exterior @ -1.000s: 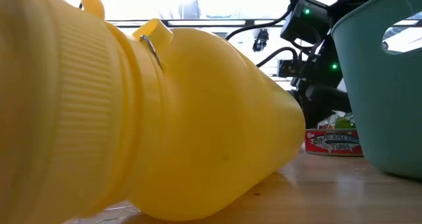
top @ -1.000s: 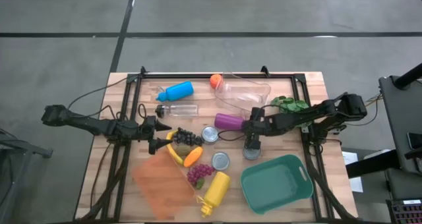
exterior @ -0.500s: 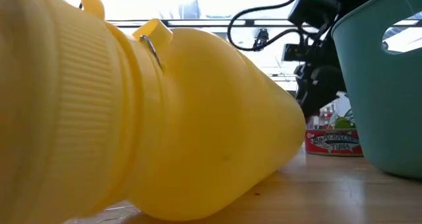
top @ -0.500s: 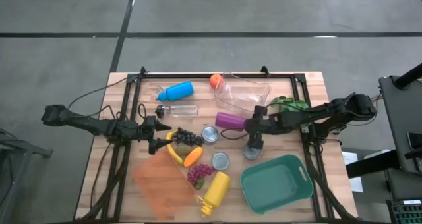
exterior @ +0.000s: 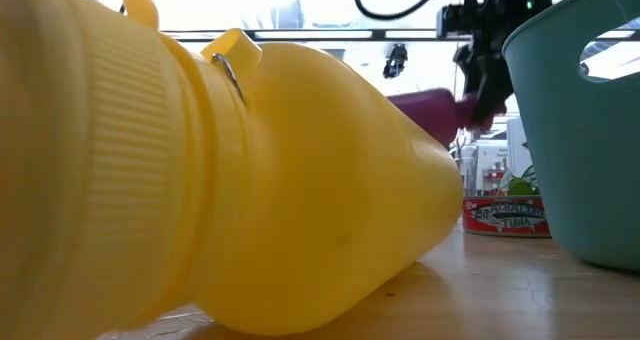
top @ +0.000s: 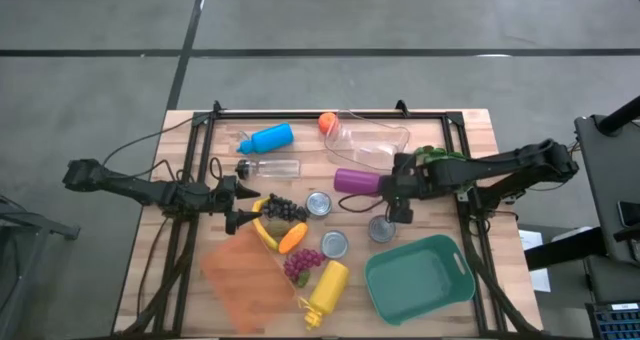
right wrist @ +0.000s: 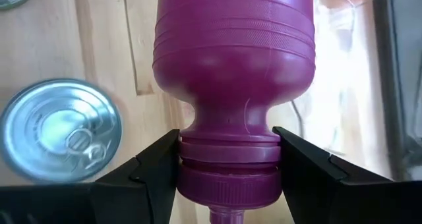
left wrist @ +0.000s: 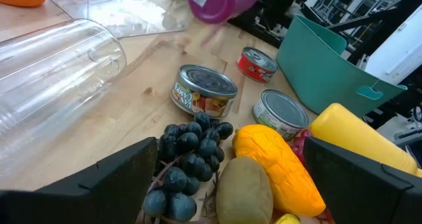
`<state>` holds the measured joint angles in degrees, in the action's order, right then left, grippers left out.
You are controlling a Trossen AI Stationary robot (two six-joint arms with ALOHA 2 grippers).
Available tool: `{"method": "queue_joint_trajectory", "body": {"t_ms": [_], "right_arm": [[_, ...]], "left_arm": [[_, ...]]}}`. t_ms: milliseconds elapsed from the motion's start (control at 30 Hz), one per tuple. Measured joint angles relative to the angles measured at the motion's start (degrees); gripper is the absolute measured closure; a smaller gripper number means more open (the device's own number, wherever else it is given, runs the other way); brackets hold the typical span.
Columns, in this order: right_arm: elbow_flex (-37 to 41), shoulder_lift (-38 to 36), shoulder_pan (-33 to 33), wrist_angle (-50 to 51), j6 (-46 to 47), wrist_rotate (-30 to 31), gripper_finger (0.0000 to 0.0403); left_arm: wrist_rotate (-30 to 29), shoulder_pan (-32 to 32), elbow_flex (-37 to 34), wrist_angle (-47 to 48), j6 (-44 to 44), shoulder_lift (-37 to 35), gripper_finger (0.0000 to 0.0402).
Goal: Pick & Place Food Item
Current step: Put the purple water bottle into the transparent bin
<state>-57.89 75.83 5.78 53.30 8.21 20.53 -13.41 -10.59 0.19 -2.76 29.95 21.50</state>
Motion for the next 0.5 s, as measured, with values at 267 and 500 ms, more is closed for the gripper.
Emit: {"method": "queue_joint_trajectory", "body": {"t_ms": [267,500], "right_arm": [[-9.84,1.62,0.96,11.46,1.05,0.22,0.0198],[-15.96,1.59,1.49,21.20,5.05,0.22,0.0198]], "left_arm": [[-0.02,0.00,-0.01,0.00,0.00,0.01,0.0018],[0.00,0.00,0.00,-0.02,0.00,0.00,0.0018]]}}
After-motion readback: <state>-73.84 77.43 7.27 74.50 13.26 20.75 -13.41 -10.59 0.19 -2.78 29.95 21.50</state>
